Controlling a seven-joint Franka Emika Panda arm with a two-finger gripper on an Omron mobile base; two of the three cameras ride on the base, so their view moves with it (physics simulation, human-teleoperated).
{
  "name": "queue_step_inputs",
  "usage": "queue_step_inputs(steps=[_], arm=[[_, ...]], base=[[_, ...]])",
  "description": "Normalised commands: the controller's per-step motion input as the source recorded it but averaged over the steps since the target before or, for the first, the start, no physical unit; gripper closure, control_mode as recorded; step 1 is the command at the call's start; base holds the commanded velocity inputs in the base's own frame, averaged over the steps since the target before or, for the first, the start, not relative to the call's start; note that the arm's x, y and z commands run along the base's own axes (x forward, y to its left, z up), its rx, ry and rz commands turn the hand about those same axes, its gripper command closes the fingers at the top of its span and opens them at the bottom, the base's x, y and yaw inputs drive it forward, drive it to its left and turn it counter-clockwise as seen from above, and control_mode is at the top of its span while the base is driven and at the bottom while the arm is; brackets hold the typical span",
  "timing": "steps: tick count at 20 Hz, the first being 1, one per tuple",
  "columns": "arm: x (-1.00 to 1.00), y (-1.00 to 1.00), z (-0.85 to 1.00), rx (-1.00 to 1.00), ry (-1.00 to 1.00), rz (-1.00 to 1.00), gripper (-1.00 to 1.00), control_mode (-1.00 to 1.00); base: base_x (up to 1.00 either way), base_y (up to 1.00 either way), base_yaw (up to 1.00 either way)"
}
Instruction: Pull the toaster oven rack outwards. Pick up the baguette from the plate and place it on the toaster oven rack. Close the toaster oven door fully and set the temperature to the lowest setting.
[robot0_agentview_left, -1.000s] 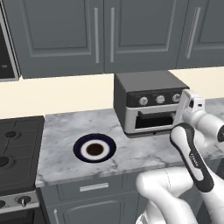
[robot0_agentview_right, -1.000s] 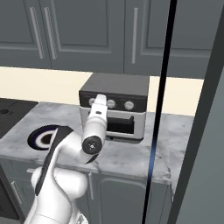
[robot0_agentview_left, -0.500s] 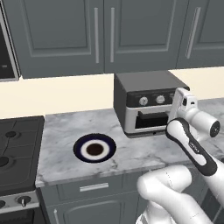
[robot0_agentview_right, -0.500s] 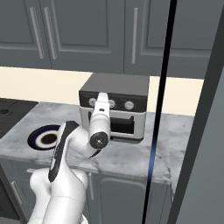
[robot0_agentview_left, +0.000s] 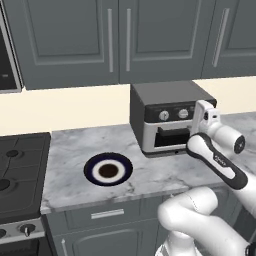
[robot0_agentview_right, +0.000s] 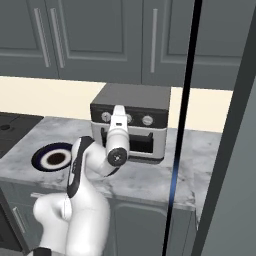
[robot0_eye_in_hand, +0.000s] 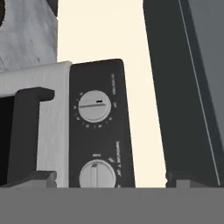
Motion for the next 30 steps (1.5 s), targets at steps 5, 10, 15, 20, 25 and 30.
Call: queue_step_inputs(steps=[5, 10, 15, 20, 25, 30], arm=[[0.22, -0.08, -0.06, -0.03, -0.01, 0.00, -1.00, -1.00], [0.24, -0.09, -0.03, -0.01, -0.02, 0.00, -1.00, -1.00], [0.20, -0.07, -0.09, -0.02, -0.01, 0.00, -1.00, -1.00], [0.17, -0.04, -0.10, -0.03, 0.00, 0.00, -1.00, -1.00], [0.20, -0.01, -0.08, -0.04, 0.00, 0.00, -1.00, -1.00], [0.21, 0.00, -0.06, -0.04, 0.00, 0.00, -1.00, -1.00]], base=[[0.00, 0.00, 0.00], [0.00, 0.00, 0.00], [0.00, 0.00, 0.00], [0.00, 0.00, 0.00], [0.00, 0.00, 0.00], [0.00, 0.00, 0.00]])
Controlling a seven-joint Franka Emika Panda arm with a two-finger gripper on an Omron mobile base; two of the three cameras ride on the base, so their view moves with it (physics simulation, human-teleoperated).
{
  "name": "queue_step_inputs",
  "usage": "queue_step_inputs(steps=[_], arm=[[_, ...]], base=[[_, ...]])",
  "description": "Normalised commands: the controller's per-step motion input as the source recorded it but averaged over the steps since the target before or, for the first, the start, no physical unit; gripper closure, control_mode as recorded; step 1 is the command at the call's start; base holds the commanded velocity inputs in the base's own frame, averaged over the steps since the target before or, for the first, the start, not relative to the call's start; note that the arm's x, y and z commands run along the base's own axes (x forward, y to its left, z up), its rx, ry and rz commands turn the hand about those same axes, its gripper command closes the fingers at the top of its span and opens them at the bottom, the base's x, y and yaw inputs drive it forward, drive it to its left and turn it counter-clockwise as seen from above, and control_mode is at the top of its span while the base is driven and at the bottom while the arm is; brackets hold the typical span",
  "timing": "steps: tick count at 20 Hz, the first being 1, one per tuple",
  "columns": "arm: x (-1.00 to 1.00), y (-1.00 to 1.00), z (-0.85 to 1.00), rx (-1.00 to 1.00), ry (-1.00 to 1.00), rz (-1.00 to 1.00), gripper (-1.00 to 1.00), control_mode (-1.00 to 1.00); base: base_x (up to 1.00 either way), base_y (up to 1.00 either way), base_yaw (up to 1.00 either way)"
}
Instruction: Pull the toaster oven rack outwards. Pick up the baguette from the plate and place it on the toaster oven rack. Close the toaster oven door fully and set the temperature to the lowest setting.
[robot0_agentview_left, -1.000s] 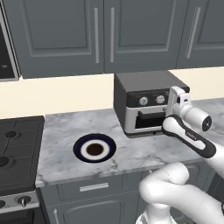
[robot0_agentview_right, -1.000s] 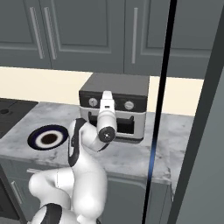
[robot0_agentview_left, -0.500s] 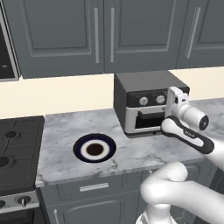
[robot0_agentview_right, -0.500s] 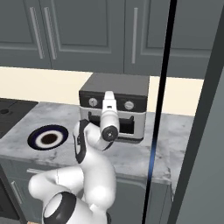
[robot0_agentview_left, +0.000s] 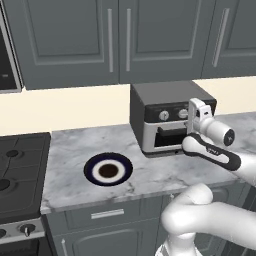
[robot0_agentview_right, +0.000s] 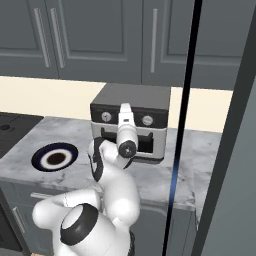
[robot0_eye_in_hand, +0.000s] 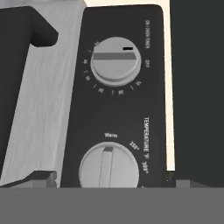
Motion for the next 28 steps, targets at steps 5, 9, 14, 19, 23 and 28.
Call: queue_step_inputs(steps=[5, 9, 14, 19, 23, 28], arm=[[0.18, -0.01, -0.07, -0.05, 0.00, 0.00, -1.00, -1.00], [0.14, -0.01, -0.08, -0.05, 0.00, 0.00, -1.00, -1.00], [0.13, -0.01, -0.08, -0.05, 0.00, 0.00, -1.00, -1.00], [0.17, -0.05, -0.14, -0.03, 0.00, 0.00, -1.00, -1.00], [0.15, -0.09, -0.26, -0.03, 0.00, 0.00, -1.00, -1.00], [0.07, -0.01, -0.28, -0.05, -0.06, 0.00, 1.00, -1.00]], base=[[0.00, 0.00, 0.00], [0.00, 0.00, 0.00], [0.00, 0.00, 0.00], [0.00, 0.00, 0.00], [0.00, 0.00, 0.00], [0.00, 0.00, 0.00]])
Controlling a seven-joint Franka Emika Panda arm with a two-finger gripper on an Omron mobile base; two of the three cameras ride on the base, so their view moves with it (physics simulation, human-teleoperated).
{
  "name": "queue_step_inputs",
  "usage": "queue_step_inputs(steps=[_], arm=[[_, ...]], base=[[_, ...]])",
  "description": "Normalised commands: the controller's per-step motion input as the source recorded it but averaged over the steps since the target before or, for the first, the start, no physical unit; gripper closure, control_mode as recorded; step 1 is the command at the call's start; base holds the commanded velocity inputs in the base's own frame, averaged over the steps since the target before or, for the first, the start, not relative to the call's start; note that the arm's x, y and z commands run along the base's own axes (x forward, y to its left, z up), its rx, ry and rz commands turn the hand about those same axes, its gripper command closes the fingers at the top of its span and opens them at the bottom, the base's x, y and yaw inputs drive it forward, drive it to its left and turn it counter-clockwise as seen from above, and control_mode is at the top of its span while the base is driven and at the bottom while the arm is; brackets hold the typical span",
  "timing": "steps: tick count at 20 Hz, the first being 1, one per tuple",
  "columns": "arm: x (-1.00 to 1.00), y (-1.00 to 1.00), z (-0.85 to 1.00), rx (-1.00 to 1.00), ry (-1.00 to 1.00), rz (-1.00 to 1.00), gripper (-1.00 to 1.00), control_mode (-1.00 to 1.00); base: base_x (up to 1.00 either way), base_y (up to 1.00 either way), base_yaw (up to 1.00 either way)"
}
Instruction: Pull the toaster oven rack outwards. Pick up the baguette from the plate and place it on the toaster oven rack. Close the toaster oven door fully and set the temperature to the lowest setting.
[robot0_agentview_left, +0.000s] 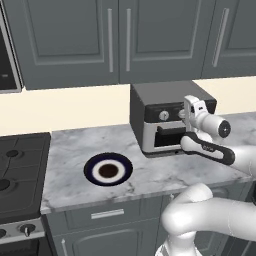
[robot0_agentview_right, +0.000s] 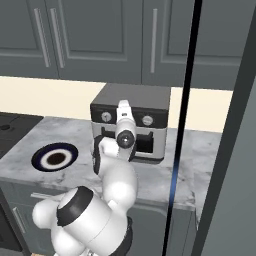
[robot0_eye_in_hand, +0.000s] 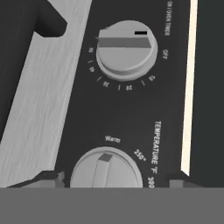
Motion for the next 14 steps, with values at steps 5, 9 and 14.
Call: queue_step_inputs(steps=[5, 9, 14], arm=[[0.02, -0.05, -0.34, -0.02, -0.17, 0.00, 1.00, -1.00], [0.04, -0.09, -0.33, 0.00, -0.16, 0.00, 1.00, -1.00], [0.02, -0.09, -0.37, 0.00, -0.23, 0.00, 1.00, -1.00]], base=[[0.00, 0.00, 0.00], [0.00, 0.00, 0.00], [0.00, 0.00, 0.00]])
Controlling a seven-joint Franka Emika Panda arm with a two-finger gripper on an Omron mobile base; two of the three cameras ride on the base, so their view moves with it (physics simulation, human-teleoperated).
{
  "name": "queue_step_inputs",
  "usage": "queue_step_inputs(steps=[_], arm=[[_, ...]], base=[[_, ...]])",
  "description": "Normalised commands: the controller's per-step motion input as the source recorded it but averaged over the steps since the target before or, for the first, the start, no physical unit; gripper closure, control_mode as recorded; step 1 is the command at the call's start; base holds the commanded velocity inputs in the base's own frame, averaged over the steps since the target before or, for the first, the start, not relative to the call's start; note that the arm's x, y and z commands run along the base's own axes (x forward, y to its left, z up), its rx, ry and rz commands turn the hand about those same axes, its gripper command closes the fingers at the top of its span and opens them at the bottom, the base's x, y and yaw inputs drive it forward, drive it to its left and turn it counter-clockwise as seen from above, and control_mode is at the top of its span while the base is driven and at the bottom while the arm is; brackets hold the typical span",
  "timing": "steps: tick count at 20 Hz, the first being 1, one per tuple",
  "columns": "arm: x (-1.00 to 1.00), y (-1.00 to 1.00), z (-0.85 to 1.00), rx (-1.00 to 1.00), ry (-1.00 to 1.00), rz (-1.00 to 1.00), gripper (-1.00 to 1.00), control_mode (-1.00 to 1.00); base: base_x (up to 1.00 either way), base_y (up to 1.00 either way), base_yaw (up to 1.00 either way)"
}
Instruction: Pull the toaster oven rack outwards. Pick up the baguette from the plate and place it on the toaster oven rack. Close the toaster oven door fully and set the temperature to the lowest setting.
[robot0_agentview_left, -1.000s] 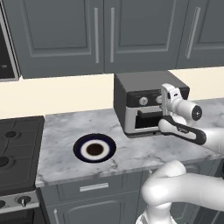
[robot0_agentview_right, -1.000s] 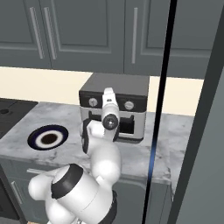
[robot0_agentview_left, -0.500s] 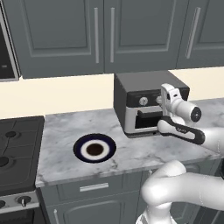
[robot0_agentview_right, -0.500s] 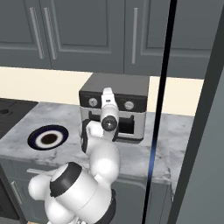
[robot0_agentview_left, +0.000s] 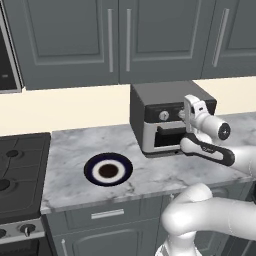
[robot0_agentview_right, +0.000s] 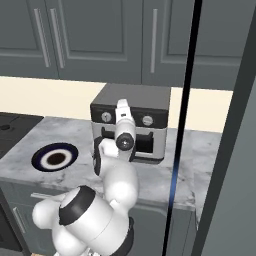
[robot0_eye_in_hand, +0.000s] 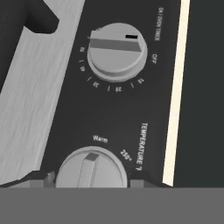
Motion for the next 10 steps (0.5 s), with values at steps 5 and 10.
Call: queue_step_inputs(steps=[5, 10], arm=[[0.00, -0.18, -0.47, 0.02, -0.37, -0.03, 1.00, -1.00], [-0.06, -0.13, -0.47, 0.08, -0.46, -0.05, 1.00, -1.00]], base=[[0.00, 0.00, 0.00], [0.00, 0.00, 0.00]])
